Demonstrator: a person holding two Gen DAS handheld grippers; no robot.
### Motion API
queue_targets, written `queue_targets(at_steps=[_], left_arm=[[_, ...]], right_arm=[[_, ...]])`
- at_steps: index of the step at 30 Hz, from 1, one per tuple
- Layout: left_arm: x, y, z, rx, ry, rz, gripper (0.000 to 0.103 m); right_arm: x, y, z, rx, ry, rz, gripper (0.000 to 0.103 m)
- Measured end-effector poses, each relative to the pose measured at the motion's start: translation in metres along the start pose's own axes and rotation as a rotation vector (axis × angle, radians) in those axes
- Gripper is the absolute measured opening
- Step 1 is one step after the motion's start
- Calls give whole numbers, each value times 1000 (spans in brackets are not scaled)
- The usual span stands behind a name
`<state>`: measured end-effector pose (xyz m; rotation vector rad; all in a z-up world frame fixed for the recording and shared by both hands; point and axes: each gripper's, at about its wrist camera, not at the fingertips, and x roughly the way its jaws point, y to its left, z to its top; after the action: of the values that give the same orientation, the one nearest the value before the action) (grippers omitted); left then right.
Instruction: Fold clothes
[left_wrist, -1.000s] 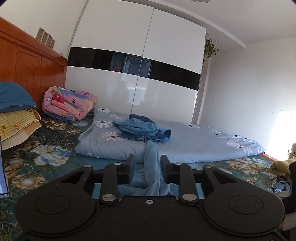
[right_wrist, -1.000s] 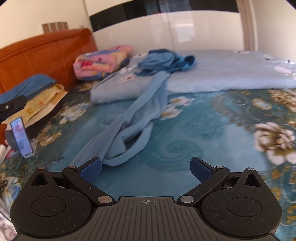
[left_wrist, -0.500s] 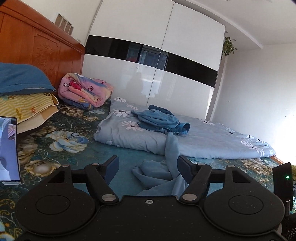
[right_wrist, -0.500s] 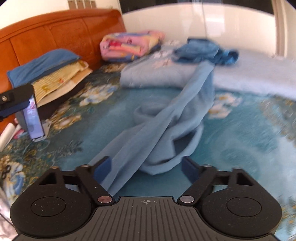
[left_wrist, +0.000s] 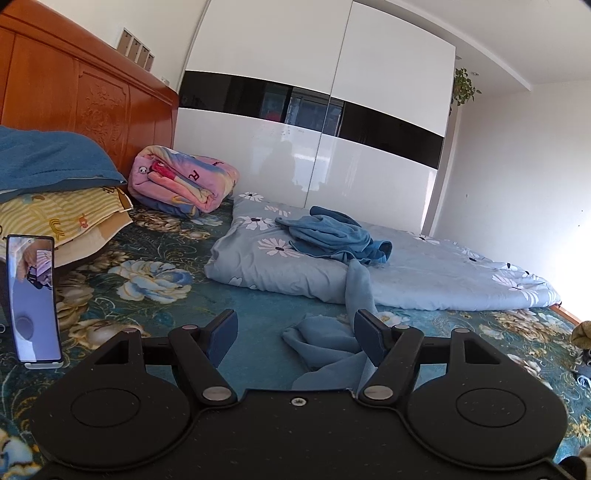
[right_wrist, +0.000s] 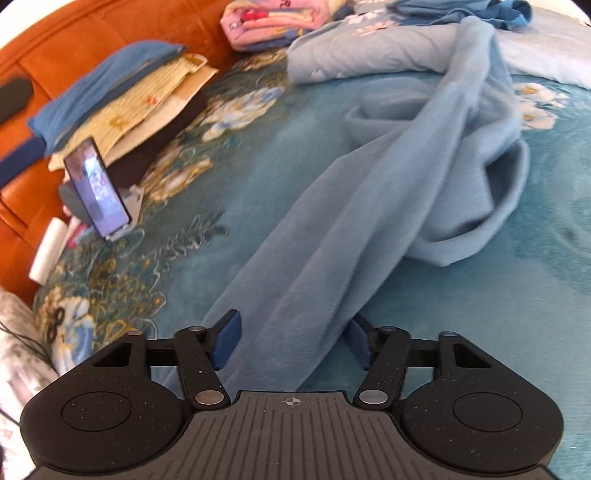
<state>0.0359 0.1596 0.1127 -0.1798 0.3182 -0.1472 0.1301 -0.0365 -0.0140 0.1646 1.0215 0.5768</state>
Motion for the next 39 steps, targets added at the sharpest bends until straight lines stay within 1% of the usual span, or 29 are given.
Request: queue_targets(at_steps=[2,3,4,5,10,15,18,21,23,24,25,29,31,34,37,39], left_arm=[[-3,0,0,5,0,5,70],[-4,1,0,8,1,8,70],[-5,1,0,7,3,11,70],[-5,1,0,4,4,11,70],[-1,-3,-3,0,14,-5,71],[15,-17,-10,22,49,-34,71],[29,-26,-15,50,78,-47,72],[49,-35,-20,75,110,-44,72],[66,-40,-24,73,138,-47,72],[74,-43,-26,70,152,-48,72],[83,-46,-28,67,165,-50,72],[121,-56,-37,41,237,-48,72],[139,-61,-41,29,261,-56,72],[163,-74,-45,39,281,-64,72],[184,-90,-50,60,306,-94,72],[191,-100,-53,49,323,-130,72]], right_arm=[[3,4,-1,1,2,-17,30],[1,3,-1,4,-8,-25,25],[-2,0,-1,12,-14,-31,15],[-4,-3,-2,19,-21,-37,8],[-36,-38,-6,82,-99,-112,4],[-72,-77,-10,147,-187,-201,4],[-98,-106,-10,164,-255,-318,4],[-118,-135,-7,165,-308,-468,4],[-131,-155,-6,166,-342,-567,4],[-137,-166,-5,177,-356,-603,4],[-141,-179,-5,207,-364,-614,3],[-158,-216,-12,268,-393,-703,3],[-169,-234,-18,297,-407,-746,3],[-185,-260,-28,342,-428,-812,3],[-201,-287,-37,386,-449,-878,3],[-212,-305,-43,416,-462,-922,3]])
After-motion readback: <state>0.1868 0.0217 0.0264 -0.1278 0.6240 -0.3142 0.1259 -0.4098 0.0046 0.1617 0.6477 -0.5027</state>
